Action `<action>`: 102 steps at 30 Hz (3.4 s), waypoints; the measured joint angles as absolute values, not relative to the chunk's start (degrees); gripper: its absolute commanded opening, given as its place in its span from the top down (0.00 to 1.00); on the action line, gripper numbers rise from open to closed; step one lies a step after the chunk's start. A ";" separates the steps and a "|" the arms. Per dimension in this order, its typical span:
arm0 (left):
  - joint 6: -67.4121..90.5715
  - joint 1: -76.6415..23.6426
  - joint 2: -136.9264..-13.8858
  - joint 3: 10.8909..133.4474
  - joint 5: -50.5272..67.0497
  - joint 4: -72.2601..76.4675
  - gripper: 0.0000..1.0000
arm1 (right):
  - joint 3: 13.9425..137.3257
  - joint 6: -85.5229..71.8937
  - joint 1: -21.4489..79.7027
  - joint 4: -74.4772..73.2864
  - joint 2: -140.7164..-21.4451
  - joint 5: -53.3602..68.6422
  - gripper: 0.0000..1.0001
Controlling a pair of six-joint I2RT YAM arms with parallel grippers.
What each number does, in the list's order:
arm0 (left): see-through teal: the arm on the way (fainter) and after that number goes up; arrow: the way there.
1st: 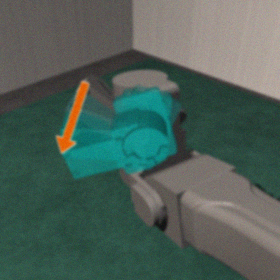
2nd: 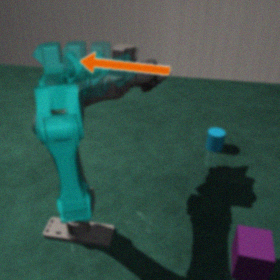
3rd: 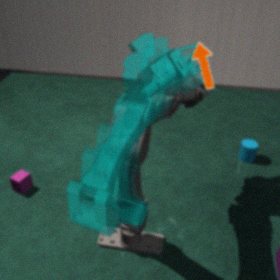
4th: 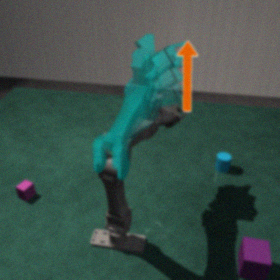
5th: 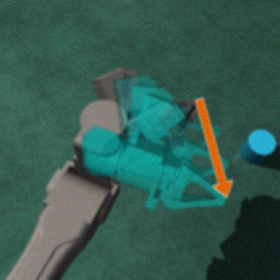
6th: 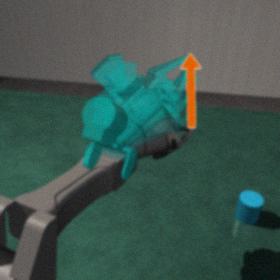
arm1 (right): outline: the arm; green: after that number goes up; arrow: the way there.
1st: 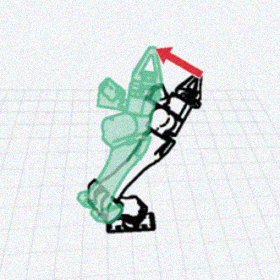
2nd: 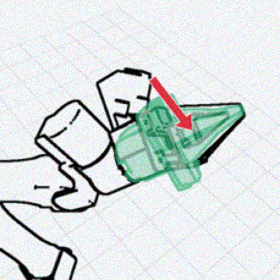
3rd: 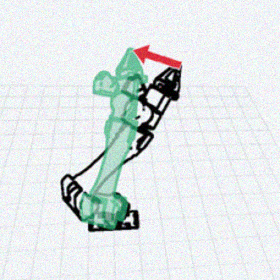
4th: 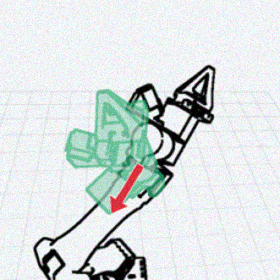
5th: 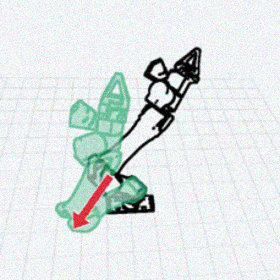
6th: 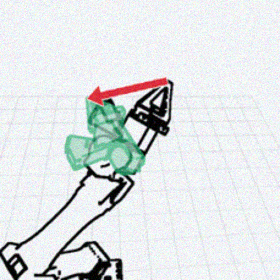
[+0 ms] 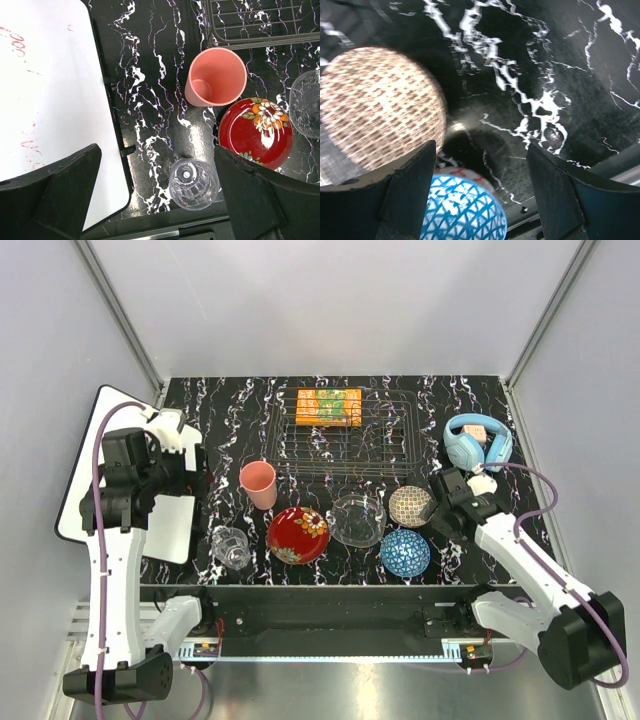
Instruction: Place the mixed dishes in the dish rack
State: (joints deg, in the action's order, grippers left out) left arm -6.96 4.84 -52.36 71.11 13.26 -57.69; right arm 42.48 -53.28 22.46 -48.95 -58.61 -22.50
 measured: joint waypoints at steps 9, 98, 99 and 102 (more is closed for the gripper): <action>-7.03 4.84 -52.16 70.65 13.26 -56.86 0.01 | 40.10 -55.46 22.46 -44.29 -65.80 -23.42 0.21; -8.21 4.80 -48.42 62.19 12.62 -53.80 0.01 | 110.37 -6.76 32.71 -39.42 -117.97 -76.49 1.00; -8.56 4.80 -48.40 62.19 12.60 -53.69 0.01 | 110.39 -5.63 32.95 -38.30 -119.28 -76.49 1.00; -9.15 4.80 -48.47 62.08 12.49 -53.12 0.01 | 110.39 -1.61 33.10 -35.29 -123.61 -76.47 1.00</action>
State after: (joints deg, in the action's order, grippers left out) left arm -9.15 4.80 -48.47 62.08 12.49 -53.12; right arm 110.39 -1.61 33.10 -35.29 -123.61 -76.47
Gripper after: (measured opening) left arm 0.988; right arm 0.033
